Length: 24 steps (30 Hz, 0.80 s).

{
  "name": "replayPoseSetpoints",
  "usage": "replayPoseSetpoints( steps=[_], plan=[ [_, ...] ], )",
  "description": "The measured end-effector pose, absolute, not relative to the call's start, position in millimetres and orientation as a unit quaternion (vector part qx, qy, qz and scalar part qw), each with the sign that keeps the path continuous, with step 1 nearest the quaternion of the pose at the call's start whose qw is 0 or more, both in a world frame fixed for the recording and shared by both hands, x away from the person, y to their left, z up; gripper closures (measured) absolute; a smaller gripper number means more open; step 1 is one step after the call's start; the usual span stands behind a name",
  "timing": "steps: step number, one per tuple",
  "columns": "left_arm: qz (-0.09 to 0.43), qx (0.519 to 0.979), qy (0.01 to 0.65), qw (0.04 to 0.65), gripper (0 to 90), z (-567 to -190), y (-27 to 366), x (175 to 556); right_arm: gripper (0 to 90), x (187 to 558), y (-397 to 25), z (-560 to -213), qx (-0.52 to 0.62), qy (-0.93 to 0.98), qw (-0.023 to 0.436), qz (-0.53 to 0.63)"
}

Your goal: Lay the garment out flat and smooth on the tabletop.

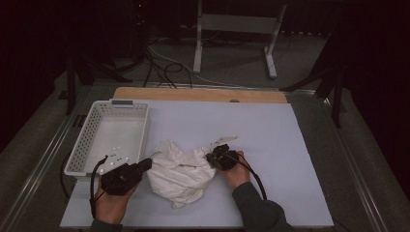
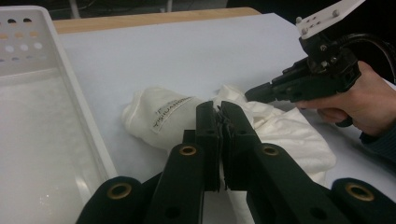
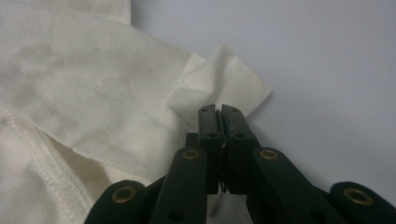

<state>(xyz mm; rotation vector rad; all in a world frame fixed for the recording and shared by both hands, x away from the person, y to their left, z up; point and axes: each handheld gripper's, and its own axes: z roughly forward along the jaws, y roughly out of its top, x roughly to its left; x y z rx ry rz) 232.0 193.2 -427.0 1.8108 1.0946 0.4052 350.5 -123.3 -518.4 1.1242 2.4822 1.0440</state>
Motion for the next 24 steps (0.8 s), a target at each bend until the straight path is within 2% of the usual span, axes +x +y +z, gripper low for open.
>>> replayPoseSetpoints(
  steps=[16,24],
  plan=[
    [0.151,0.749,0.433,0.478,86.4,-430,179,233,88.2,348,-159,-496,0.394,0.830,0.146,0.366],
    [0.127,0.771,0.404,0.476,86.3,-435,146,241,88.2,346,-194,-502,0.419,0.825,0.162,0.342]
  ],
)
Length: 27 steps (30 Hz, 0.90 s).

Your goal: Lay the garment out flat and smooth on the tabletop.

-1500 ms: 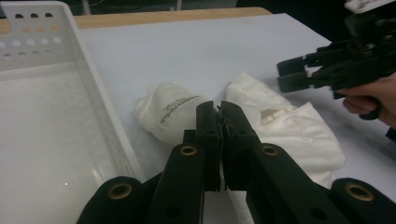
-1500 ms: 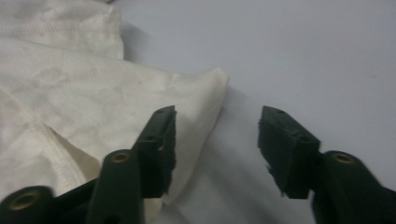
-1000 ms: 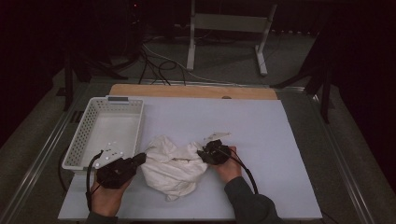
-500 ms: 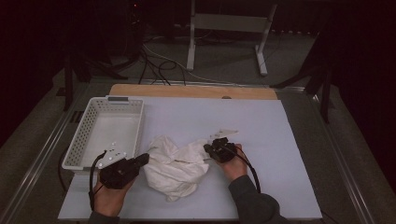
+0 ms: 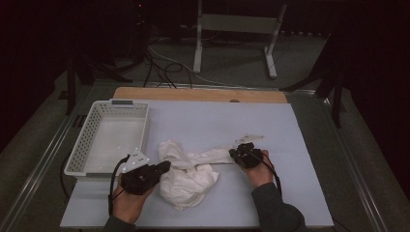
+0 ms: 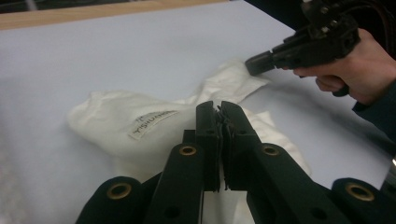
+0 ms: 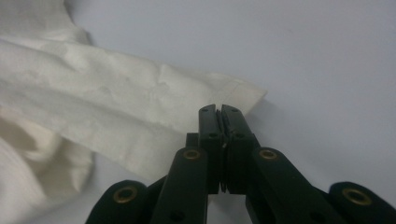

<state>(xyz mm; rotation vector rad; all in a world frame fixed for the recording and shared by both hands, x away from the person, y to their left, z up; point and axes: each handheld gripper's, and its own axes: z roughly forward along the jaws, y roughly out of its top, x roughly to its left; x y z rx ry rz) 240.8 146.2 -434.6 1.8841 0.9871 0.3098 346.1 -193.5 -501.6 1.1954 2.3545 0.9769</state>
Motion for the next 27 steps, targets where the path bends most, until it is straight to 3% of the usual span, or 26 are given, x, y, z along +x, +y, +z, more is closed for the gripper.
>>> replayPoseSetpoints(
  steps=[11,27],
  plan=[
    [0.101,0.795,0.375,0.467,86.4,-444,108,247,88.2,344,-224,-509,0.442,0.818,0.177,0.321],
    [0.065,0.804,0.363,0.466,86.8,-458,51,276,88.2,352,-285,-488,0.483,0.786,0.222,0.315]
  ],
)
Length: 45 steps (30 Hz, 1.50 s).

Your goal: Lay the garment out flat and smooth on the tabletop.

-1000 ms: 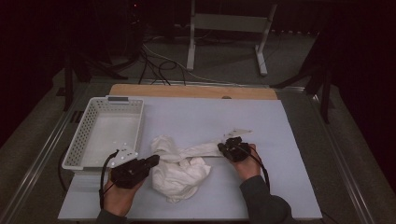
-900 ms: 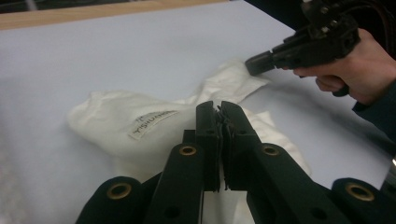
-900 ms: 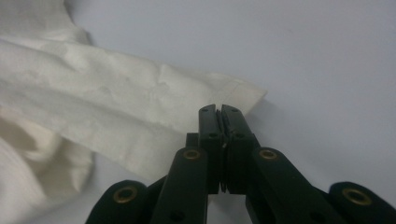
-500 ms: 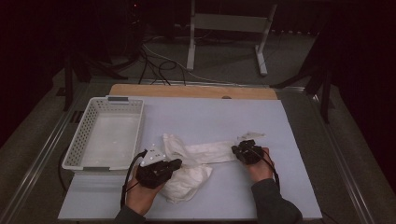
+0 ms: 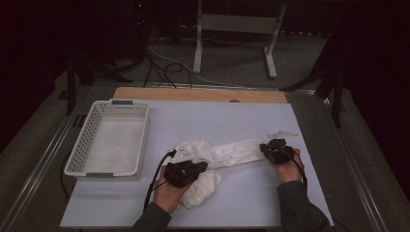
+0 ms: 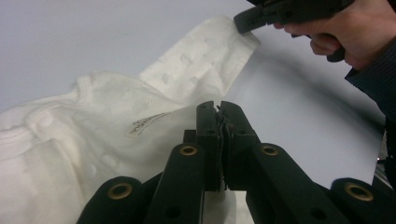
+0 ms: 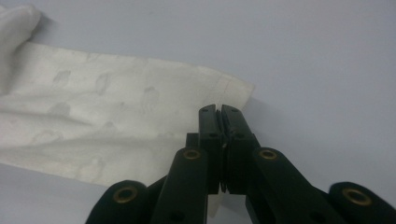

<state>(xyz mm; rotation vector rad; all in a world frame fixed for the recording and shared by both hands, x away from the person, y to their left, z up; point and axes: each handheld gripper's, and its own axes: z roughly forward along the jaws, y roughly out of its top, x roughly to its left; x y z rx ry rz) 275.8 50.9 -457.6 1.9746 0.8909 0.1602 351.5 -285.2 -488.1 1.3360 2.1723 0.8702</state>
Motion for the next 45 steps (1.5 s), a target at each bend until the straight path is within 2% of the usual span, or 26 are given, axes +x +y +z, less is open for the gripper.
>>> replayPoseSetpoints(
  steps=[14,25,30,40,45],
  plan=[
    [0.057,0.804,0.371,0.462,87.1,-466,3,308,88.3,361,-334,-478,0.516,0.759,0.257,0.304],
    [0.053,0.800,0.380,0.462,87.3,-459,-12,332,88.3,373,-352,-467,0.528,0.745,0.274,0.301],
    [0.051,0.796,0.376,0.471,87.4,-457,-24,336,88.3,377,-366,-457,0.534,0.734,0.292,0.303],
    [0.043,0.792,0.360,0.492,87.3,-453,-50,341,88.3,380,-393,-453,0.558,0.712,0.295,0.307],
    [0.020,0.777,0.354,0.521,87.0,-446,-70,342,88.3,382,-407,-447,0.568,0.703,0.306,0.300]
  ],
)
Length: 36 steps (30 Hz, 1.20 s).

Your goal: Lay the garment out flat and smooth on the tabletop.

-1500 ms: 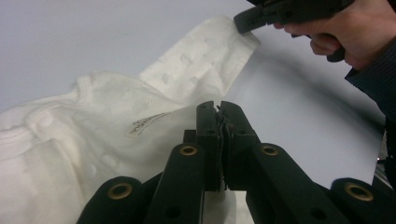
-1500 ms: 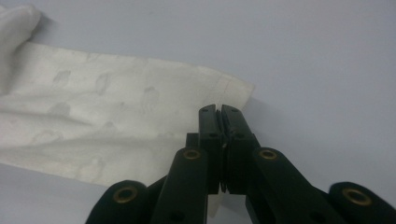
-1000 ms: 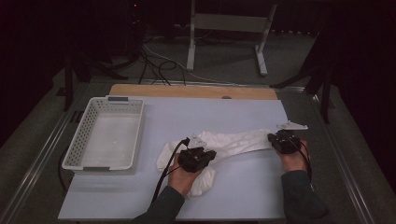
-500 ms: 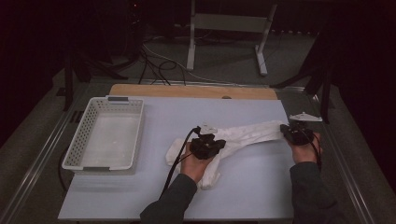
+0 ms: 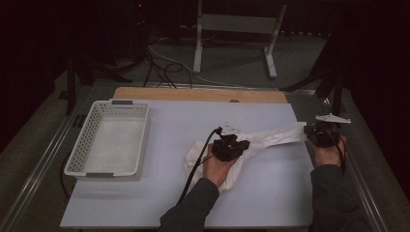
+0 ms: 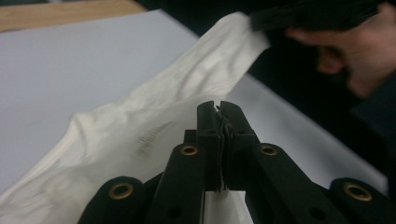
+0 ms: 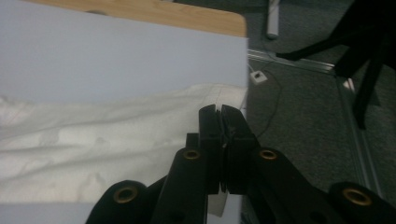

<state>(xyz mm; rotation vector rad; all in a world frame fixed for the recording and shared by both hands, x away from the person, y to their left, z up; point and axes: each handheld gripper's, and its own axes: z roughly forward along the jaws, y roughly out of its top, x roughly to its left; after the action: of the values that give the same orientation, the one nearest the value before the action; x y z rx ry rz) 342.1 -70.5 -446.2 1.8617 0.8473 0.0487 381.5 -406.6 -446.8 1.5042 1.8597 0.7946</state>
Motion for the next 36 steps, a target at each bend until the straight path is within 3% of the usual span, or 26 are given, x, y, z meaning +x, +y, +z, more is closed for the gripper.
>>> replayPoseSetpoints(
  steps=[1,4,7,12,15,18,21,29,30,36],
  plan=[
    [0.004,0.775,0.340,0.533,84.5,-446,-75,341,88.3,382,-410,-447,0.572,0.699,0.308,0.299],
    [0.000,0.779,0.328,0.534,60.0,-443,-79,334,88.3,382,-420,-448,0.579,0.693,0.310,0.299],
    [0.018,0.779,0.328,0.534,48.5,-437,-65,329,88.3,379,-423,-450,0.574,0.698,0.314,0.290],
    [0.062,0.768,0.341,0.539,37.8,-425,-24,325,88.4,376,-428,-452,0.583,0.691,0.325,0.276],
    [0.080,0.757,0.354,0.543,35.0,-424,6,322,86.1,374,-430,-452,0.589,0.690,0.323,0.272],
    [0.092,0.746,0.374,0.544,33.5,-426,31,322,52.2,371,-426,-453,0.595,0.679,0.326,0.281],
    [0.097,0.743,0.388,0.536,32.6,-433,48,322,33.8,365,-415,-455,0.590,0.675,0.333,0.293],
    [0.084,0.746,0.396,0.529,32.7,-451,51,322,21.9,350,-382,-464,0.567,0.691,0.304,0.331],
    [0.082,0.747,0.394,0.529,32.5,-453,49,323,17.0,346,-373,-467,0.560,0.694,0.291,0.346],
    [0.071,0.750,0.389,0.530,31.8,-460,31,327,13.9,332,-350,-467,0.543,0.696,0.253,0.394]
  ],
)
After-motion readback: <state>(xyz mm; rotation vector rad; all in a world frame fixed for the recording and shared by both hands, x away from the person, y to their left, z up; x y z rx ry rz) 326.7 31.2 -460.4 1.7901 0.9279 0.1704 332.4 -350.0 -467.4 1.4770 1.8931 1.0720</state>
